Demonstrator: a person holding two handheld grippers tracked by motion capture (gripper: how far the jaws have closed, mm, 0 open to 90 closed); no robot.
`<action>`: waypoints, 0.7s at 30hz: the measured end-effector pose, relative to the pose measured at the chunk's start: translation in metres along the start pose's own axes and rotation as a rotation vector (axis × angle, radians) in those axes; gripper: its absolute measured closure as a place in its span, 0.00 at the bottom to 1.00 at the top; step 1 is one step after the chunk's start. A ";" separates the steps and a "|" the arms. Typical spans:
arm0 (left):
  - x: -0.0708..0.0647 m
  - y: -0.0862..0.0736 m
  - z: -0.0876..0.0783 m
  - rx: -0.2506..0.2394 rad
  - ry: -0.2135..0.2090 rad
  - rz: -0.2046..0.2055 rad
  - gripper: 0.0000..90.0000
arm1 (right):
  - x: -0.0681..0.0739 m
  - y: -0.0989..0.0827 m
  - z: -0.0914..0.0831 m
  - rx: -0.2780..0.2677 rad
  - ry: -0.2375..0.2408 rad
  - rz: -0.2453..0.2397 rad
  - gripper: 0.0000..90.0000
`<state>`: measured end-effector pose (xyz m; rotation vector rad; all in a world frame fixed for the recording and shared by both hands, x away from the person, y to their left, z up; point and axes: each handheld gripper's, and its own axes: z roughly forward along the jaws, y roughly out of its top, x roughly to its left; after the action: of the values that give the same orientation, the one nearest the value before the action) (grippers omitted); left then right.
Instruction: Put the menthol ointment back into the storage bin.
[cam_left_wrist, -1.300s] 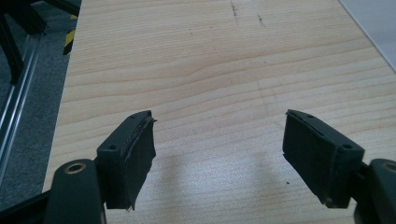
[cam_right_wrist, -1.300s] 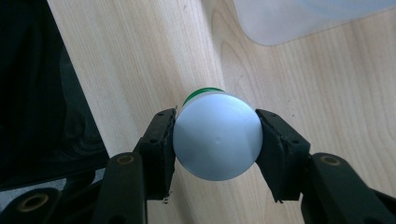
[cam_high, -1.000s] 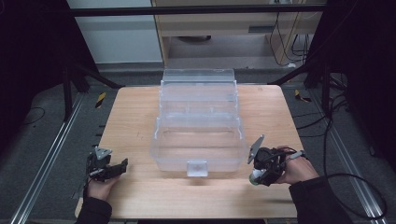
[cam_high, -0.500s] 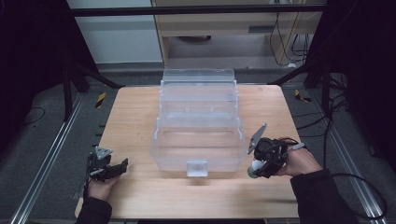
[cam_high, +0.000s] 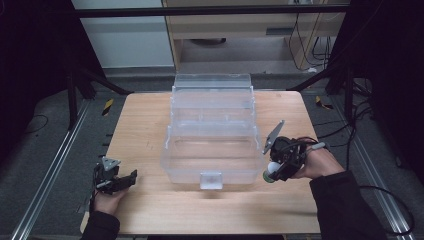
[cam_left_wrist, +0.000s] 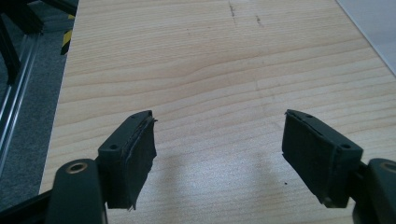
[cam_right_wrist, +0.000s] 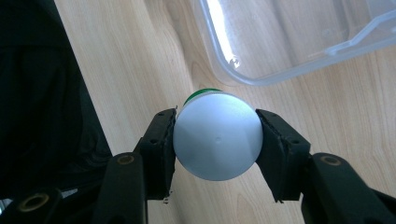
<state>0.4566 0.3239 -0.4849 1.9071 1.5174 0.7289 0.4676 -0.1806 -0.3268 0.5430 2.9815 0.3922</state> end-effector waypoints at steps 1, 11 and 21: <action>0.000 0.000 0.000 0.000 0.000 0.000 0.28 | 0.000 0.000 0.000 0.000 0.000 0.000 0.56; 0.000 0.000 0.000 0.000 0.000 -0.001 0.28 | -0.007 0.012 -0.009 0.003 0.001 -0.008 0.56; 0.000 0.000 0.000 -0.002 -0.001 -0.001 0.28 | -0.019 0.029 -0.016 -0.017 -0.004 -0.006 0.56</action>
<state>0.4569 0.3240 -0.4849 1.9053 1.5166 0.7287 0.4925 -0.1652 -0.3029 0.5326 2.9724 0.4150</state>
